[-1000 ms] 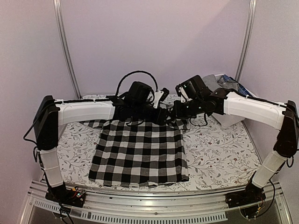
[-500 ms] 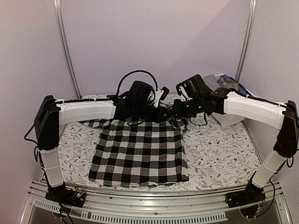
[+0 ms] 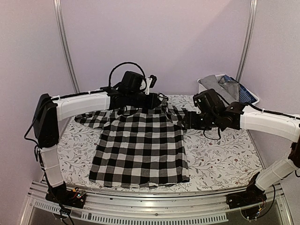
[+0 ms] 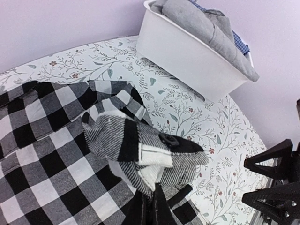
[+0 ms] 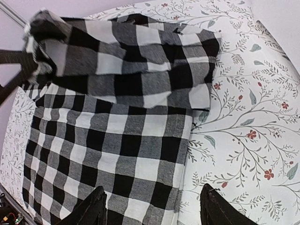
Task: Fold and stack the long sleeve shirts
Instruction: Pass from the right arm to the left, then pick up the corner of the shirt from the center of the board.
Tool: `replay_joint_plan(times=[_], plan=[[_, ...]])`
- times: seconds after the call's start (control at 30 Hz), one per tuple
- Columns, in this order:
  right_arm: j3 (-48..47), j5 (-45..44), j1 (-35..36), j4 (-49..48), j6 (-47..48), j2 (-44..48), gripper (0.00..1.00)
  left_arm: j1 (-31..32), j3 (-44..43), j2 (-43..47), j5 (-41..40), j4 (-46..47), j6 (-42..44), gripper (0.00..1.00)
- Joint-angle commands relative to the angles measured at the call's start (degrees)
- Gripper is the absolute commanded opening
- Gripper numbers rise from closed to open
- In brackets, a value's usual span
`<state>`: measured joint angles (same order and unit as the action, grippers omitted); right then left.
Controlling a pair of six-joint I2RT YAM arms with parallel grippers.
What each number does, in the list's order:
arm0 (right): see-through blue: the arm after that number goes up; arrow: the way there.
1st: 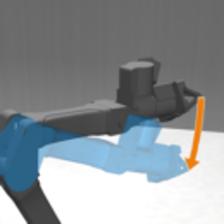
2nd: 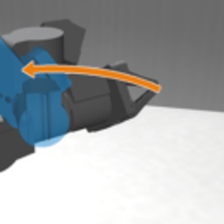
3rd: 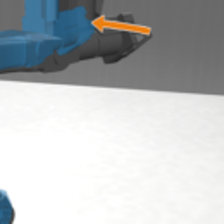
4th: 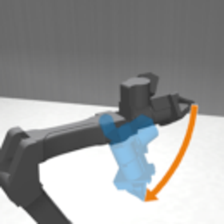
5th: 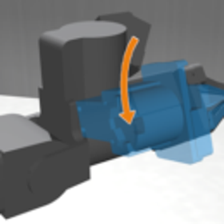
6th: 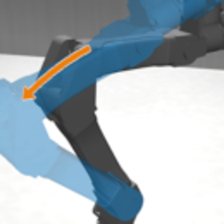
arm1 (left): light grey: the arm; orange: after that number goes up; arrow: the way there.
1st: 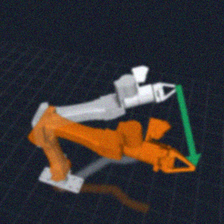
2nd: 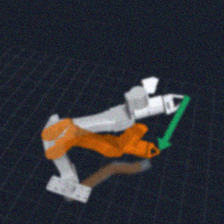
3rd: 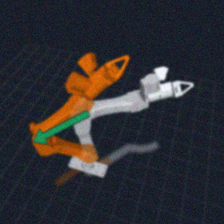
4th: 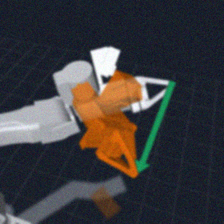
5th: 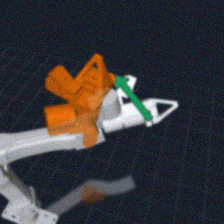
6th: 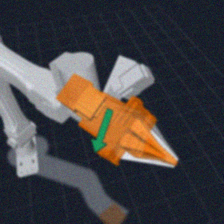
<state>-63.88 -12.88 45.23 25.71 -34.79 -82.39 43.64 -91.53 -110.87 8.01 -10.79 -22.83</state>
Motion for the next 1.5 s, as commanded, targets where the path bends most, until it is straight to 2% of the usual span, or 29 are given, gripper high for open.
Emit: replay_joint_plan(times=[0.0,0.1,0.43,0.8,1.2,1.3,1.47], plan=[[5.41,-0.97,-0.16,-0.37,-3.90,1.31,0.61,-3.07,-1.38,2.62,-1.03,-2.23,-0.17,0.00],[8.79,0.44,-0.22,-0.56,-5.40,1.55,0.56,-4.70,-1.12,4.67,-1.21,-3.09,0.68,0.00],[16.00,7.99,0.47,-4.95,-8.17,-0.01,0.47,-10.97,2.08,10.92,-1.76,-5.22,1.65,0.00],[16.58,11.07,6.67,-6.68,-11.51,-6.08,0.46,-16.06,7.05,15.37,-0.39,-5.43,2.60,0.00],[21.24,12.28,13.39,-4.84,-17.89,-2.31,0.44,-18.20,8.73,16.02,1.29,-4.94,3.23,0.00],[21.01,12.31,15.25,-3.61,-19.48,-1.75,0.36,-18.42,8.73,15.81,1.39,-4.77,3.17,0.00],[19.04,11.76,17.72,0.56,-21.27,-1.42,0.10,-18.87,8.35,15.26,1.71,-4.59,3.00,0.00]])
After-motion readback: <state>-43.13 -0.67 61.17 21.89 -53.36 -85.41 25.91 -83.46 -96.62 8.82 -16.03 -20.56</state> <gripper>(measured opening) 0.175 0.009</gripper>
